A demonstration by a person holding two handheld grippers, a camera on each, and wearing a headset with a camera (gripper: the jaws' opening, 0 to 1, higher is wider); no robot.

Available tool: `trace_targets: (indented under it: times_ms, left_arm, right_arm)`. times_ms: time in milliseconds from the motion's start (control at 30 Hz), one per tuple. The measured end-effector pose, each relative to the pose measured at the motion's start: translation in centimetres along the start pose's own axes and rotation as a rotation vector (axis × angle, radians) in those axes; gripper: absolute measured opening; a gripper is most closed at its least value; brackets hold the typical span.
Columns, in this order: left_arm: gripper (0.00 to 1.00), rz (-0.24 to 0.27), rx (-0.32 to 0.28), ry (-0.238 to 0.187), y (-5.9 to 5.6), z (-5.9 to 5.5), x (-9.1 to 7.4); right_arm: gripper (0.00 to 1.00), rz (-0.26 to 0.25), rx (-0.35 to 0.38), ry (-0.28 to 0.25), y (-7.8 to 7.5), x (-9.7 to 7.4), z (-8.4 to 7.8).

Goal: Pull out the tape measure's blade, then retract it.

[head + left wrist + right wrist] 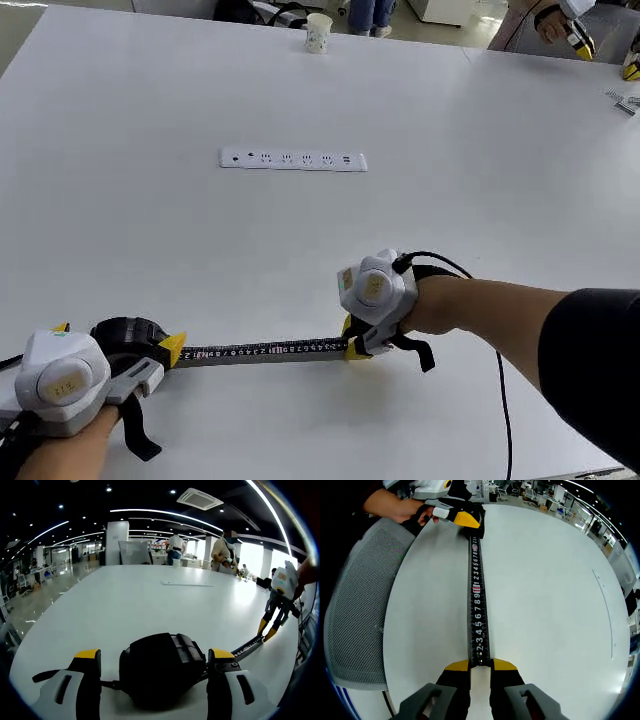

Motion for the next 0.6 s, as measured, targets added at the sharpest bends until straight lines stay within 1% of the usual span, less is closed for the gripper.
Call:
trace_targets:
  times_ms: [33,133,233,300,367,433,533,600]
  left_arm:
    - [0.83,-0.006,-0.011,0.005,-0.16,0.0,-0.08]
    - [0.76,-0.003,-0.008,0.02,-0.47,-0.1,-0.16]
    - [0.68,-0.001,-0.011,0.046,-0.74,-0.22,-0.19]
    - [0.65,-0.003,-0.012,0.048,-1.04,-0.11,-0.22]
    - [0.65,0.01,-0.024,0.057,-0.97,0.04,-0.23]
    - [0.65,0.013,-0.028,0.073,-0.98,0.23,-0.2]
    - [0.64,0.009,-0.028,0.097,-0.92,0.36,-0.24]
    - [0.64,0.007,-0.026,0.1,-0.96,0.34,-0.37]
  right_arm:
    - [0.1,0.002,0.004,0.005,-0.07,-0.02,0.0]
    - [0.1,0.005,0.02,0.004,-0.15,0.0,-0.08]
    - [0.1,-0.004,0.016,0.017,-0.02,0.04,0.11]
    - [0.1,-0.004,0.018,0.019,-0.08,0.01,0.09]
    - [0.1,0.0,0.02,0.01,-0.12,-0.09,-0.05]
    - [0.1,0.004,0.041,0.004,-0.2,0.01,-0.1]
    - [0.1,0.0,0.043,0.01,-0.1,0.0,0.0]
    - [0.1,0.0,0.044,0.012,-0.05,-0.03,0.04]
Point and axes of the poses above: the centre of the closed fingertips' face, and the gripper's own axes: x roughly forward along the fingers, y roughly to its left, z roughly out of its top, the point moved 10 cm from there along -x, roughly backward along the fingers, and after that the axes turned 10 degrees about y, right-handed, at the moved point
